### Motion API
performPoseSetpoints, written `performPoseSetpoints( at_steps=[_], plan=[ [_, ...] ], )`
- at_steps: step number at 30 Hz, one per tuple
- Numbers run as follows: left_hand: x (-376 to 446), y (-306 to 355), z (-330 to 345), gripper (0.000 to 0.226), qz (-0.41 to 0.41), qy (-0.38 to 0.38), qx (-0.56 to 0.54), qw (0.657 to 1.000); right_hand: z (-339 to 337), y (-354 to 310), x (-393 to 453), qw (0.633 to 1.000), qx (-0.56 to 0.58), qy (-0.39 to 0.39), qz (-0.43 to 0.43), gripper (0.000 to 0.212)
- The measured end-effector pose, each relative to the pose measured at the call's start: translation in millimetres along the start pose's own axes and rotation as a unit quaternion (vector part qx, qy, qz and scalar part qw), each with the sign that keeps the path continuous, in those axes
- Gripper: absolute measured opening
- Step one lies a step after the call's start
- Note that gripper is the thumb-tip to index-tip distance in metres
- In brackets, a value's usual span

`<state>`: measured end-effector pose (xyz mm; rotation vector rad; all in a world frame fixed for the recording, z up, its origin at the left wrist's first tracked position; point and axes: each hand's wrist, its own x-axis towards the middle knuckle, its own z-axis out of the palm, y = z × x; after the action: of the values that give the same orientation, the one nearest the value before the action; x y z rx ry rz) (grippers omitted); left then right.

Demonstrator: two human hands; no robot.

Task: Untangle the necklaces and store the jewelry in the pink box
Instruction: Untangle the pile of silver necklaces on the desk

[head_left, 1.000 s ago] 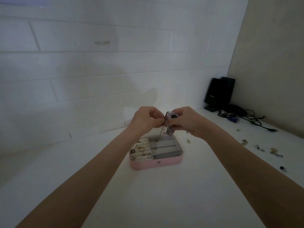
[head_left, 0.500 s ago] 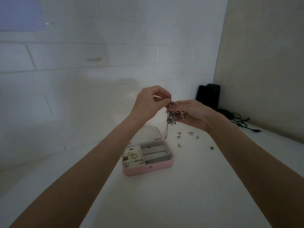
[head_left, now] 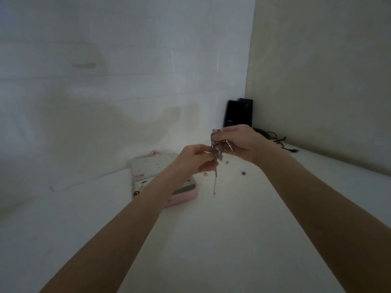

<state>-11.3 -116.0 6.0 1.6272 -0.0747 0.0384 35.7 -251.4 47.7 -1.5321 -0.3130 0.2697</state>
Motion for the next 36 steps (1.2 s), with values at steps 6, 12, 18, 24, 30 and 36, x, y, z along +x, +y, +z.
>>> performPoseSetpoints(
  at_steps=[6,12,18,24,30,36],
  plan=[
    [-6.5,-49.6,19.9,0.006,-0.04,-0.012,0.035,0.999,-17.5,52.4,-20.6,0.992,-0.095,-0.019,0.083,0.008],
    [6.2,-75.1,28.6,0.008,0.056,0.064,0.268,0.96,-27.0,81.3,-18.9,0.988,-0.122,0.034,0.087,0.017],
    [18.2,-84.6,35.9,0.009,0.097,0.098,0.346,0.928,-36.2,106.6,-7.9,0.966,-0.227,0.111,0.056,0.017],
    [31.6,-93.5,44.1,0.007,0.091,0.105,0.309,0.941,-44.9,118.2,-3.2,0.919,-0.358,0.163,-0.013,0.02],
    [44.0,-95.8,44.2,0.004,0.082,0.118,0.27,0.952,-47.3,127.1,8.2,0.903,-0.386,0.182,-0.037,0.019],
    [49.1,-98.0,39.5,0.003,0.085,0.138,0.188,0.969,-52.1,138.3,18.3,0.919,-0.324,0.21,-0.085,0.013]
  ],
)
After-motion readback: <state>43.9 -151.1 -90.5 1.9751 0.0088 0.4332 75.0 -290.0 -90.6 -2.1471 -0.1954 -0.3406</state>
